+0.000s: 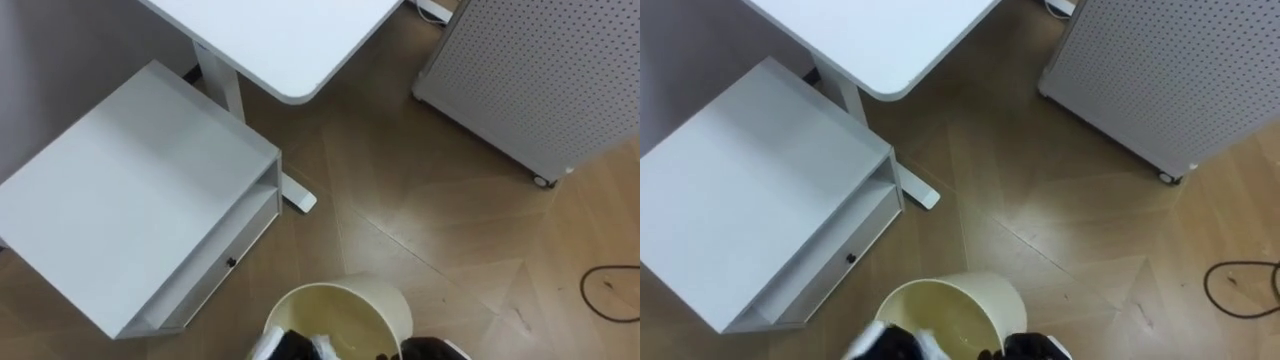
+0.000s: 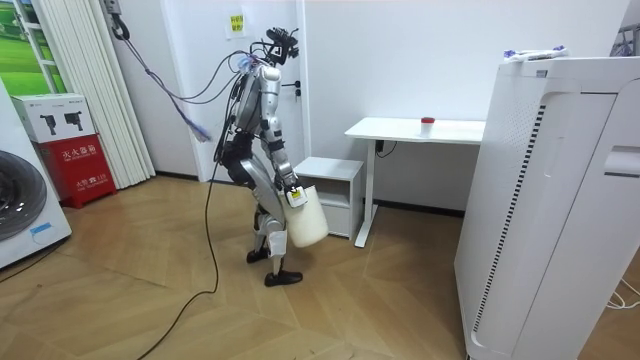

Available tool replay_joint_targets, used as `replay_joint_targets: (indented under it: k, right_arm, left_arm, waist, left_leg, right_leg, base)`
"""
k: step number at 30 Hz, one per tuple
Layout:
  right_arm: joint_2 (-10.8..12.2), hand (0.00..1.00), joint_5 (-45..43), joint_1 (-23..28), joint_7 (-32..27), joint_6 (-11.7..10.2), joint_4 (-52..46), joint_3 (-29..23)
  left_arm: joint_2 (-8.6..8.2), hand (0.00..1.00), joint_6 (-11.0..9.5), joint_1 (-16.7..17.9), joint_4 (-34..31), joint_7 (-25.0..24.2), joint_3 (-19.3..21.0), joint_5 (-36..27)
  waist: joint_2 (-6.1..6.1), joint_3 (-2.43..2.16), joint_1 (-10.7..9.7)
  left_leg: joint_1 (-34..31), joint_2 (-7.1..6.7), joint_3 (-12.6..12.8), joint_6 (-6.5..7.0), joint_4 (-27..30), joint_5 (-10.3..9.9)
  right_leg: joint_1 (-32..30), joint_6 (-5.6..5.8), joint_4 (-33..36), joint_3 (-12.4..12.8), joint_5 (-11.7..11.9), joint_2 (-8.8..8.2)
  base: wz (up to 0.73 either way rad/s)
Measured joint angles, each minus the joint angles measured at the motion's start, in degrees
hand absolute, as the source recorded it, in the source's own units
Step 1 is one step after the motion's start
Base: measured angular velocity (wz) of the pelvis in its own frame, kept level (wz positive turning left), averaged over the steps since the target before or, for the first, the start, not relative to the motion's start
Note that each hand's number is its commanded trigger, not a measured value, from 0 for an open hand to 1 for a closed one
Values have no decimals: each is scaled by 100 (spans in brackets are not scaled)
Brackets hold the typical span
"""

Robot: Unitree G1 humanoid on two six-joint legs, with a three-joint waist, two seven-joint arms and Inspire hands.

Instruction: Pick garbage

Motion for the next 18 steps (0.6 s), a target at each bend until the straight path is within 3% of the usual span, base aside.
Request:
replay_joint_targets:
  k: [6, 7, 8, 18]
  right_arm:
    - [48, 100, -211, 39, 82, -135, -6, 5]
    - [52, 100, -217, 35, 93, -144, -6, 5]
    - [53, 100, -221, 38, 117, -177, -6, 4]
    - [11, 100, -206, 72, 173, -235, -11, -9]
  left_arm:
    - [32, 100, -7, -2, -302, -573, -48, -32]
    - [33, 61, -7, -7, -319, -622, -48, -42]
    - [33, 0, -7, -7, -329, -699, -47, -89]
    - [110, 0, -15, 143, -615, -1069, -46, -291]
  waist:
    - [-14, 4, -8]
    - [-14, 4, -7]
    - [-15, 2, -9]
    - [-13, -12, 12]
  left_leg:
    - [-78, 2, -1, 0, 11, 0]
    - [-78, 4, 0, 1, 11, -1]
    - [-78, 7, 0, 1, 14, -1]
    - [-89, 23, -10, 0, 67, -1]
  right_leg:
    - [-74, -1, -7, 4, 0, 6]
    - [-74, 0, -9, 4, 0, 7]
    - [-73, -1, -9, 1, 1, 8]
    - [-66, -4, 9, 6, 3, 25]
  base:
    - [-2]
    - [0]
    - [0]
    - [0]
